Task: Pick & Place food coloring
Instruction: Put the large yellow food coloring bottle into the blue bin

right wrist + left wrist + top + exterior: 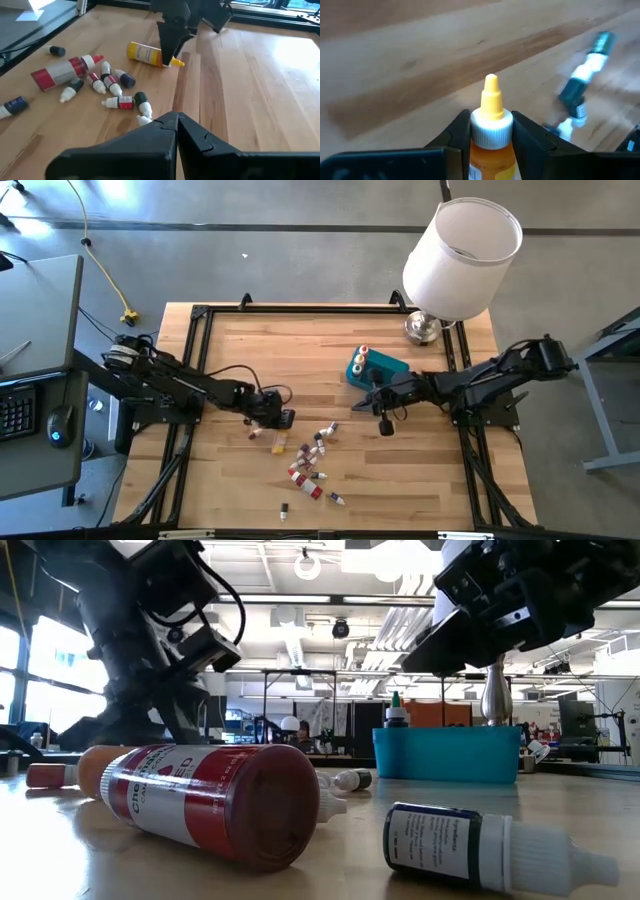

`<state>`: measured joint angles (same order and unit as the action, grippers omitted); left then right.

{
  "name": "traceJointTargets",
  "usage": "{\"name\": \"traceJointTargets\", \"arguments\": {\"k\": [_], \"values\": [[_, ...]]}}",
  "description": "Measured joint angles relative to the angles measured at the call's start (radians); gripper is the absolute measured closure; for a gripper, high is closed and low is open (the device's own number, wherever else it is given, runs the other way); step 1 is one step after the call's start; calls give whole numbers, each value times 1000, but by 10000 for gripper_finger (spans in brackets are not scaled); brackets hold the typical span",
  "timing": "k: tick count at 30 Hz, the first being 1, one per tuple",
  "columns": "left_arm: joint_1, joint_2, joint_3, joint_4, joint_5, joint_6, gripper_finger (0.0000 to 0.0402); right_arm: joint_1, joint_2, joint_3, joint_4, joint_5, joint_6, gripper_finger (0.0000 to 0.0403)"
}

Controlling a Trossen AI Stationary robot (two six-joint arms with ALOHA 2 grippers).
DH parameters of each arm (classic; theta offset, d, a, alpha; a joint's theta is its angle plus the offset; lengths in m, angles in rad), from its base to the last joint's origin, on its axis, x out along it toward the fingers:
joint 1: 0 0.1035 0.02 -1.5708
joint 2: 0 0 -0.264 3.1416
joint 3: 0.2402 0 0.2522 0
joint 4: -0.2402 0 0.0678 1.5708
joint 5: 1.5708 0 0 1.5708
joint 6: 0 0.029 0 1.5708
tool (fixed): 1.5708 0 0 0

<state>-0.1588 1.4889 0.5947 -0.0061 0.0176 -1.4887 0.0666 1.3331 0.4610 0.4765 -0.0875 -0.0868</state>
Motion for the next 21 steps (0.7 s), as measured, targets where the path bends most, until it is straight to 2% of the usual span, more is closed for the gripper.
{"name": "traceJointTargets", "arguments": {"k": [5,8,10,12,14,16,18,21], "values": [[3,2,-1,285,-170,233,307,3,-57,1,-3,4,0,403],[2,2,-1,545,-267,483,307,18,-158,3,-44,7,0,403],[2,2,1,714,-331,675,307,33,-258,3,-122,15,0,403],[3,1,8,821,-350,864,307,54,-376,3,-239,65,13,403],[21,1,43,816,-338,1045,307,82,-493,3,-365,168,56,403],[42,13,104,759,-333,1162,307,113,-594,-1,-472,305,114,403],[74,70,195,709,-327,1231,308,143,-677,-13,-539,454,175,403],[119,196,349,667,-304,1344,306,177,-764,-34,-548,662,215,403]]}}
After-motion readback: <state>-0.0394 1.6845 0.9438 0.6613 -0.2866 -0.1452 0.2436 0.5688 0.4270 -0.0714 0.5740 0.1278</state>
